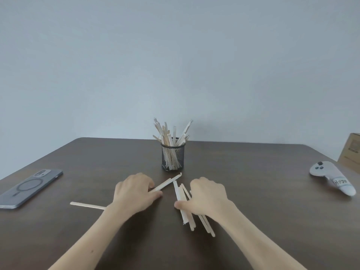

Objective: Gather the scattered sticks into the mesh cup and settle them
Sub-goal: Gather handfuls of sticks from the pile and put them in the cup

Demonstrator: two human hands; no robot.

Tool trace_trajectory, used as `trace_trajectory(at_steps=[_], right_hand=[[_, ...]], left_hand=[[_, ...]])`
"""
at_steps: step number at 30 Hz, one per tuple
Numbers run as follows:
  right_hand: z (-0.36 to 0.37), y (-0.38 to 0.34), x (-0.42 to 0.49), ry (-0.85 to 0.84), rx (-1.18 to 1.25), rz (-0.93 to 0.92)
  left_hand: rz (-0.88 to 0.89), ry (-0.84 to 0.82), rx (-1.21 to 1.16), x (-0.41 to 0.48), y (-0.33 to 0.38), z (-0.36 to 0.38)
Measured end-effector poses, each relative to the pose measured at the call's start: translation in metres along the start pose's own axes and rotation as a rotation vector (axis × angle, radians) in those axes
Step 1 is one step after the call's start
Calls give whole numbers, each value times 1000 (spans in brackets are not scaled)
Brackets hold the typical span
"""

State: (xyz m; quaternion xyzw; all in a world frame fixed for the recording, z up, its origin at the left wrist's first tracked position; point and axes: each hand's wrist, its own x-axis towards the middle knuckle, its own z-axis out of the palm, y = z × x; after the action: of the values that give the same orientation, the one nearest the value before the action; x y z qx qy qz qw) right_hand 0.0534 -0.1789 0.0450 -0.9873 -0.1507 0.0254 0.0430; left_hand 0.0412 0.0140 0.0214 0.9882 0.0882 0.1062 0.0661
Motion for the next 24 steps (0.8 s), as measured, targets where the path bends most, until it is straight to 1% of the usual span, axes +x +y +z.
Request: trace_trajectory(at_steps=[4, 9, 12, 15, 19, 21, 24], right_hand=[[-3, -6, 4, 55, 20, 17], [-9, -10, 10, 26, 77, 55], [-9, -9, 14, 19, 133, 90], [-8, -6, 18, -27, 198, 127], [-4, 2, 23, -94, 367, 174], [-1, 6, 25, -67, 375, 166], [0, 9, 22, 20, 268, 130]], left_hand=[[-44, 6, -63, 2, 6, 2], [-126, -133, -89, 15, 12, -1], [-132, -191, -87, 18, 12, 0], [-105, -176, -41, 16, 15, 2], [-57, -107, 5, 9, 16, 10], [-31, -65, 6, 6, 16, 14], [0, -31, 4, 4, 14, 15]])
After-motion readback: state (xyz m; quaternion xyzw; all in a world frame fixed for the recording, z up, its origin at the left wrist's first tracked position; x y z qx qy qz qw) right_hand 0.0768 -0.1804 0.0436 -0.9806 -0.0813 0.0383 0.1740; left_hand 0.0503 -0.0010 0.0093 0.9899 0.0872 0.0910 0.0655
